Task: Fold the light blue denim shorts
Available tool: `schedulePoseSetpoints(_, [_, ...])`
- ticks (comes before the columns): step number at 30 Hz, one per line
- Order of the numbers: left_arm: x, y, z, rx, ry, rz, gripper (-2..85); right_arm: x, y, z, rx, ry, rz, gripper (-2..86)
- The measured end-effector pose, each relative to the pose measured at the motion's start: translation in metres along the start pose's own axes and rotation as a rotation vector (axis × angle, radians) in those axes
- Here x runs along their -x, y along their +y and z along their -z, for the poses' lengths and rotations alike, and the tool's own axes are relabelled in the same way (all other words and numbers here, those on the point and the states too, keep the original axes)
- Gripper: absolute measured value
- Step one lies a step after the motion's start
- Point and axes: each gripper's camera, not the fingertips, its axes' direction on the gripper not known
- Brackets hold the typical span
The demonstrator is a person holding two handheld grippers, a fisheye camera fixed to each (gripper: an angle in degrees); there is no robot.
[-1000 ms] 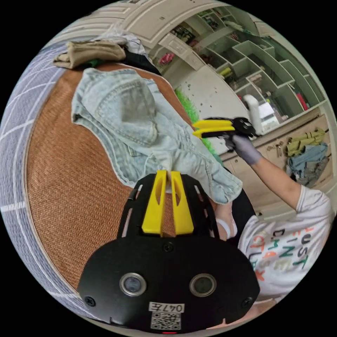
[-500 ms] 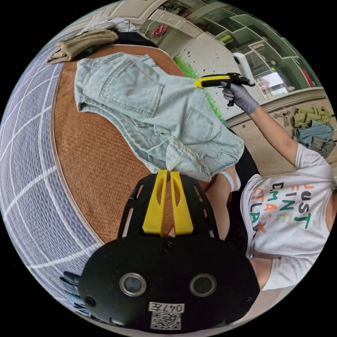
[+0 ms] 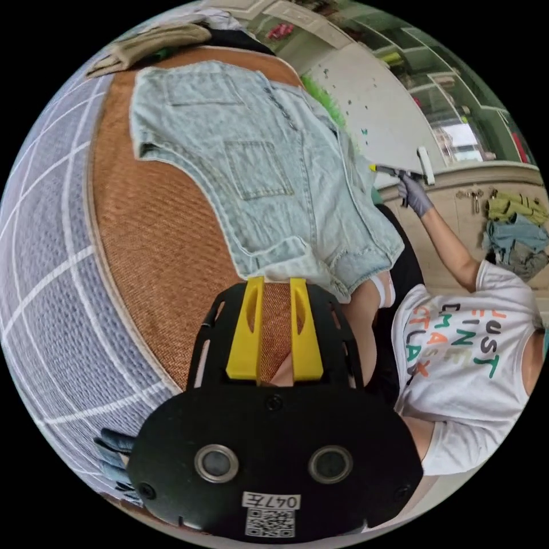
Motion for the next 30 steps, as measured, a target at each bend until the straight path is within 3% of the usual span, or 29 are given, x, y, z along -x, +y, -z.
schedulePoseSetpoints(3, [0.015,0.023,0.061,-0.283,0.005,0.129,8.4,0.009,0.0,-0.003,-0.011,-0.013,0.041,-0.4])
schedulePoseSetpoints(6, [0.034,0.009,0.105,-0.455,-0.021,0.25,8.4,0.019,-0.002,0.001,-0.034,-0.011,0.094,-0.3])
schedulePoseSetpoints(10, [0.072,-0.054,0.109,-0.478,-0.087,0.371,8.6,0.032,-0.003,0.004,-0.052,-0.001,0.145,-0.3])
schedulePoseSetpoints(14, [0.102,-0.121,0.052,-0.359,-0.133,0.489,7.8,0.04,0.0,0.006,-0.081,-0.022,0.156,-0.4])
schedulePoseSetpoints(19, [0.063,-0.129,0.013,-0.319,-0.231,0.462,1.3,0.049,0.003,0.014,-0.109,-0.019,0.17,-0.4])
schedulePoseSetpoints(26, [-0.029,-0.026,0.029,-0.42,-0.703,0.535,-0.7,0.111,-0.015,0.021,-0.164,0.026,0.369,-0.3])
schedulePoseSetpoints(30, [0.006,0.094,0.035,-0.47,-0.716,0.834,0.4,0.168,-0.042,0.0,-0.117,0.046,0.506,0.9])
